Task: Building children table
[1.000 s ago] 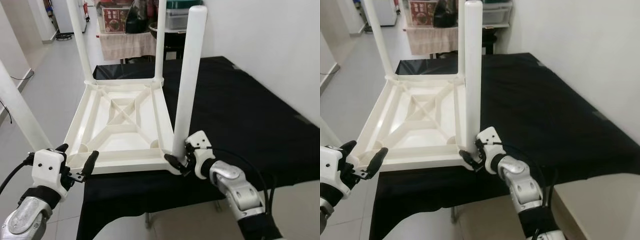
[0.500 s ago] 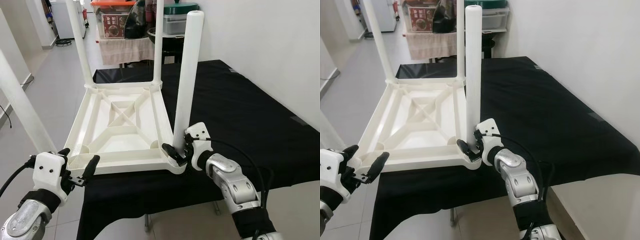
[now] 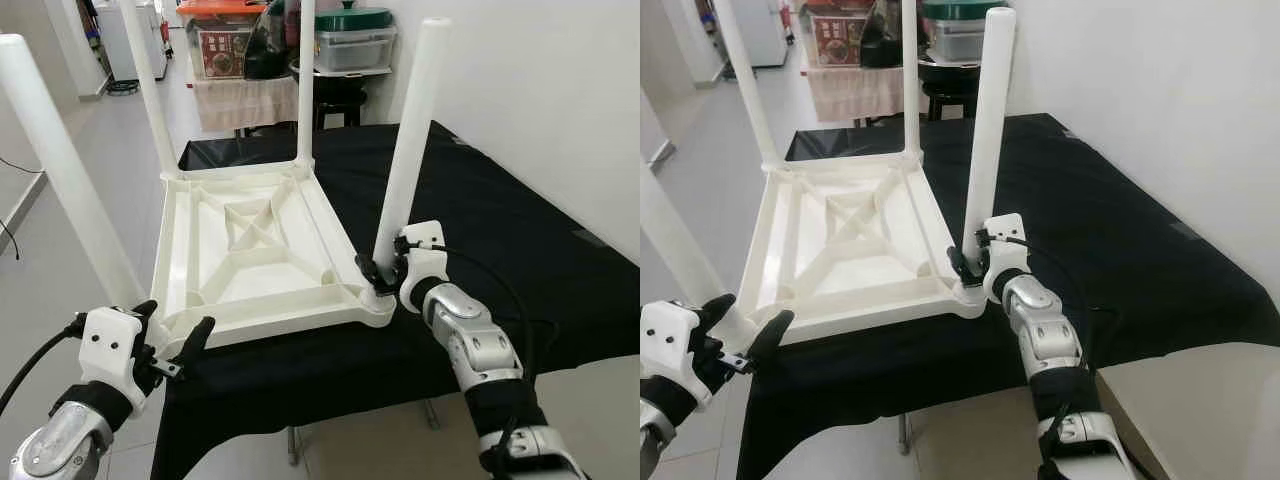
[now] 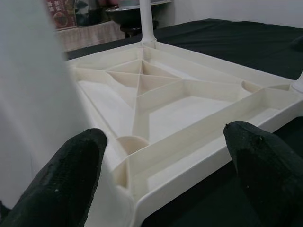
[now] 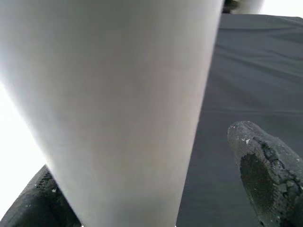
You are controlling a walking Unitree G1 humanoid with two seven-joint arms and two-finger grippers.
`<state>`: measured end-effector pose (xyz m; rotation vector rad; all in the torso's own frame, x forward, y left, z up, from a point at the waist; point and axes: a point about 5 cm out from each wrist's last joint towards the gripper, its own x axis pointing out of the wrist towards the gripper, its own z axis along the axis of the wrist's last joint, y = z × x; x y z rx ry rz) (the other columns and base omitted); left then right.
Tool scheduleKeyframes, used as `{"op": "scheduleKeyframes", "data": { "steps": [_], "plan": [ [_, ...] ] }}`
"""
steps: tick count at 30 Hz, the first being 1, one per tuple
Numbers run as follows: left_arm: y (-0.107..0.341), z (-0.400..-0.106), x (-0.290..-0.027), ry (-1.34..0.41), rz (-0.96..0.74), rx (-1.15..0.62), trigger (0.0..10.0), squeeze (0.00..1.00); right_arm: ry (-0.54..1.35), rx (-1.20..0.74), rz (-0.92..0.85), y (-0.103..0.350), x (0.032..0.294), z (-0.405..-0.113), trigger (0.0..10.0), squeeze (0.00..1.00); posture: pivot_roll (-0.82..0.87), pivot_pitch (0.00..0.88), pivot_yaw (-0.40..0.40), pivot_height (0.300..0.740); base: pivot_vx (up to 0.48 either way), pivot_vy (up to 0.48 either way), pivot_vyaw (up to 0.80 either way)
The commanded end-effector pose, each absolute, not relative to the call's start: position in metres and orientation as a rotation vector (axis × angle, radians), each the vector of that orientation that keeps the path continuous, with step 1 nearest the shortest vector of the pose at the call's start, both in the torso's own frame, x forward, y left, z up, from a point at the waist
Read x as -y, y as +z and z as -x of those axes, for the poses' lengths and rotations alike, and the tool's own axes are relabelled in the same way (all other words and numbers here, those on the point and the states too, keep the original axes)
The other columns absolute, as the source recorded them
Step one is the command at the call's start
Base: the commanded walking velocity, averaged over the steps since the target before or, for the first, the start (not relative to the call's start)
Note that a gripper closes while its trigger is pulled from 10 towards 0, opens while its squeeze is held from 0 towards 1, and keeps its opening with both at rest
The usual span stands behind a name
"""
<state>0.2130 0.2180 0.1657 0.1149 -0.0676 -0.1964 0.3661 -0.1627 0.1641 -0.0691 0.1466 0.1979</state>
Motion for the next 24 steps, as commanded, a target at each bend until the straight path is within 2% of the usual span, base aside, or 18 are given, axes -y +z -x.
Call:
{"op": "scheduleKeyframes", "data": {
  "steps": [1,9,12,17,24],
  "plan": [
    [0.164,-0.211,-0.220,-0.175,-0.110,0.056,10.0,0.00,0.180,-0.135,0.075,0.167,0.165,-0.368,10.0,0.00,0.09,0.000,-0.032,0.740,0.000,0.000,0.00],
    [0.165,-0.209,-0.209,-0.190,-0.103,0.062,10.0,0.00,0.203,-0.140,0.068,0.164,0.158,-0.370,10.0,0.00,0.09,0.000,-0.036,0.740,0.000,0.000,0.00],
    [0.160,-0.202,-0.195,-0.233,-0.075,0.040,10.0,0.00,0.229,-0.138,0.059,0.165,0.152,-0.373,10.0,0.00,0.08,0.000,-0.041,0.740,0.000,0.000,0.00],
    [0.151,-0.186,-0.188,-0.299,-0.048,-0.031,10.0,0.00,0.246,-0.118,0.054,0.172,0.146,-0.379,10.0,0.00,0.08,0.000,-0.038,0.740,0.000,0.000,0.00],
    [0.147,-0.165,-0.206,-0.256,-0.060,-0.096,10.0,0.00,0.254,-0.108,0.049,0.175,0.144,-0.382,10.0,0.00,0.09,0.000,-0.035,0.740,0.000,0.000,0.00]
  ]
}}
